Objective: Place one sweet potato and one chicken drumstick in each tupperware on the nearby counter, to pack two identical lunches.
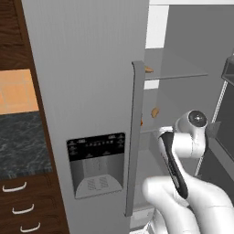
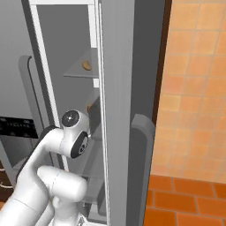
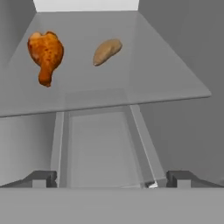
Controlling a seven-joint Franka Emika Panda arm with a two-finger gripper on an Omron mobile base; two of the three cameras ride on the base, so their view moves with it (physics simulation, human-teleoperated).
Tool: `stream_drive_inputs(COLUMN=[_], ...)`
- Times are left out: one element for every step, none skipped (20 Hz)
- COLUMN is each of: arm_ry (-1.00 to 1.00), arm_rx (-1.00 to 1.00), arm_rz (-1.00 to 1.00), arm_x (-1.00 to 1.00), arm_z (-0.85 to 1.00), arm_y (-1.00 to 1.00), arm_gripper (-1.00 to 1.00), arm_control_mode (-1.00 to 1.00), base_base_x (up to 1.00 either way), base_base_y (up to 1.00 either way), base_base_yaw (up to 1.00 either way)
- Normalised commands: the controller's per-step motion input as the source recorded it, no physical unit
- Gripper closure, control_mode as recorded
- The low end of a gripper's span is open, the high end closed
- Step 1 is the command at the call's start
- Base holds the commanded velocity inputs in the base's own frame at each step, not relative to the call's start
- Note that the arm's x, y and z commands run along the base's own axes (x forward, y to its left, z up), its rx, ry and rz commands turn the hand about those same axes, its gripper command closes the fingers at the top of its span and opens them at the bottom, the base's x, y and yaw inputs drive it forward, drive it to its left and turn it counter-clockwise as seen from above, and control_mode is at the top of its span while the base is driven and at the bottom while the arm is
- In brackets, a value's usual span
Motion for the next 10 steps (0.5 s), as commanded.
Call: stream_drive_inputs(arm_ry=[0.0, 0.0, 0.0, 0.0, 0.0, 0.06, 0.09, 0.09, 0.08, 0.1], arm_rx=[0.0, 0.0, 0.03, 0.1, 0.17, 0.21, 0.21, 0.22, 0.23, 0.19], arm_rz=[0.0, 0.0, 0.0, 0.0, 0.0, 0.0, 0.0, -0.01, 0.0, 0.0], arm_x=[1.0, 1.0, 1.0, 1.0, 1.0, 1.0, 0.94, 0.76, 0.6, 0.56], arm_z=[-0.22, -0.3, -0.26, -0.11, 0.0, 0.4, 0.57, 0.62, 0.64, 0.44], arm_y=[0.0, 0.0, -0.03, -0.04, -0.04, -0.07, -0.16, -0.24, -0.26, -0.17], arm_gripper=[-1.0, -1.0, -1.0, -1.0, -1.0, -1.0, -1.0, -1.0, -1.0, -1.0], arm_control_mode=[-1.0, -1.0, -1.0, -1.0, -1.0, -1.0, -1.0, -1.0, -1.0, -1.0], base_base_x=[0.0, 0.0, 0.0, 0.0, 0.0, 0.0, 0.0, 0.0, 0.0, 0.0], base_base_y=[0.0, 0.0, 0.0, 0.0, 0.0, 0.0, 0.0, 0.0, 0.0, 0.0], base_base_yaw=[0.0, 0.0, 0.0, 0.0, 0.0, 0.0, 0.0, 0.0, 0.0, 0.0])
